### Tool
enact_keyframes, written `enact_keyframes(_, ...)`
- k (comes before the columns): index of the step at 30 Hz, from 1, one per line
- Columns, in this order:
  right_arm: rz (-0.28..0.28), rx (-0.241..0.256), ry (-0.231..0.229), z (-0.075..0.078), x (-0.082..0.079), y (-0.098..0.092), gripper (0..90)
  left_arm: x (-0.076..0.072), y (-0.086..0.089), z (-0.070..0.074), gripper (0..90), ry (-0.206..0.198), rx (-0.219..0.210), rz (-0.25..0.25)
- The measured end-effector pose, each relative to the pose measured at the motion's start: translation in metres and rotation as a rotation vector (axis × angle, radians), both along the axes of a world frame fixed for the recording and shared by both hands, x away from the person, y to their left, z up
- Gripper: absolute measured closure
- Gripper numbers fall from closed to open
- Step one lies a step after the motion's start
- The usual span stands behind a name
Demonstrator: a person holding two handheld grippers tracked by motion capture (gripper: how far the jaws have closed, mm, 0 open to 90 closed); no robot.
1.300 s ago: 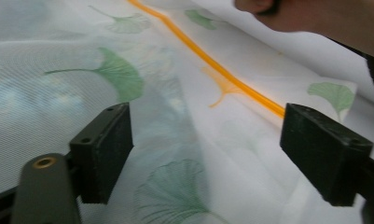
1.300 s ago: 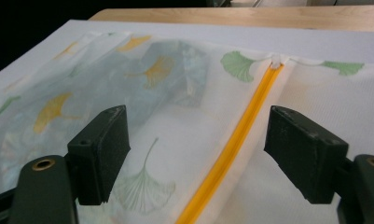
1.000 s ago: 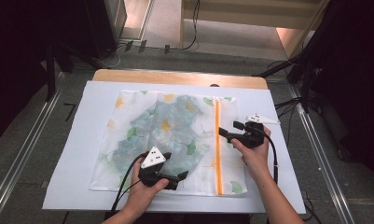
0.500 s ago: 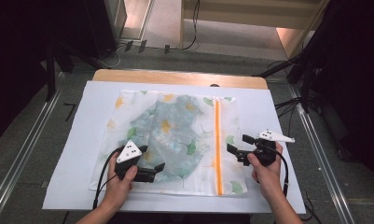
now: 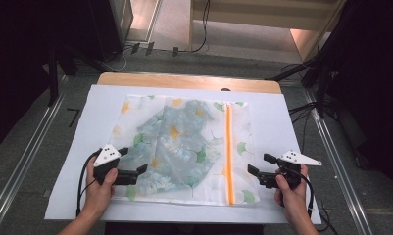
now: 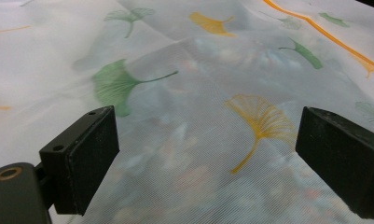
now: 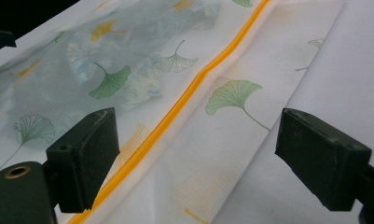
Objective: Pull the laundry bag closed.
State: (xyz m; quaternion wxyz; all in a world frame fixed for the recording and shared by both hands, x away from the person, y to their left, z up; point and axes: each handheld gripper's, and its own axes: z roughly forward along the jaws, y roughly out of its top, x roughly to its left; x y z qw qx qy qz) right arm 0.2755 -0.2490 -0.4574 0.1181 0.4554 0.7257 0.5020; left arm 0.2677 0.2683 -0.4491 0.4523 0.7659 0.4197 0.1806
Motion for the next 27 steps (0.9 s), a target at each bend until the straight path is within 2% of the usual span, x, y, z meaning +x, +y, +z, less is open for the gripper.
enact_keyframes(1,-0.003,-0.003,-0.001,0.0,-0.002,-0.001,13.3,-0.001,0.01,0.0,6.3,0.002,-0.005,0.012)
enact_keyframes(2,-0.006,-0.011,0.001,0.0,-0.004,-0.003,13.4,-0.001,0.01,0.0,6.3,0.002,-0.005,0.012)
enact_keyframes(8,-0.009,-0.018,-0.011,0.001,-0.014,-0.011,13.4,-0.005,0.035,-0.001,6.4,0.009,0.001,0.044)
enact_keyframes(9,-0.01,-0.04,-0.022,0.0,-0.018,-0.014,13.4,-0.005,0.038,-0.002,6.4,0.014,0.002,0.045)
enact_keyframes(11,-0.007,-0.049,-0.026,0.0,-0.02,-0.017,13.4,-0.007,0.044,-0.004,6.4,0.019,0.01,0.053)
enact_keyframes(13,-0.019,-0.042,-0.018,-0.001,-0.025,-0.024,13.4,-0.01,0.05,-0.003,6.4,0.01,0.008,0.06)
enact_keyframes(17,-0.051,-0.038,-0.014,-0.001,-0.032,-0.031,12.8,-0.017,0.06,0.002,6.3,-0.011,-0.012,0.079)
enact_keyframes(18,-0.064,-0.036,-0.003,-0.001,-0.036,-0.035,10.2,-0.018,0.063,0.003,6.3,-0.016,-0.018,0.079)
enact_keyframes(20,-0.052,-0.031,-0.002,-0.002,-0.039,-0.04,4.9,-0.022,0.068,0.005,6.3,-0.019,-0.024,0.086)
enact_keyframes(22,-0.046,-0.028,-0.002,-0.002,-0.043,-0.043,2.2,-0.028,0.077,0.008,6.3,-0.023,-0.048,0.092)
enact_keyframes(27,-0.064,-0.015,-0.002,-0.001,-0.048,-0.049,0.0,-0.033,0.083,0.008,6.3,-0.014,-0.063,0.1)
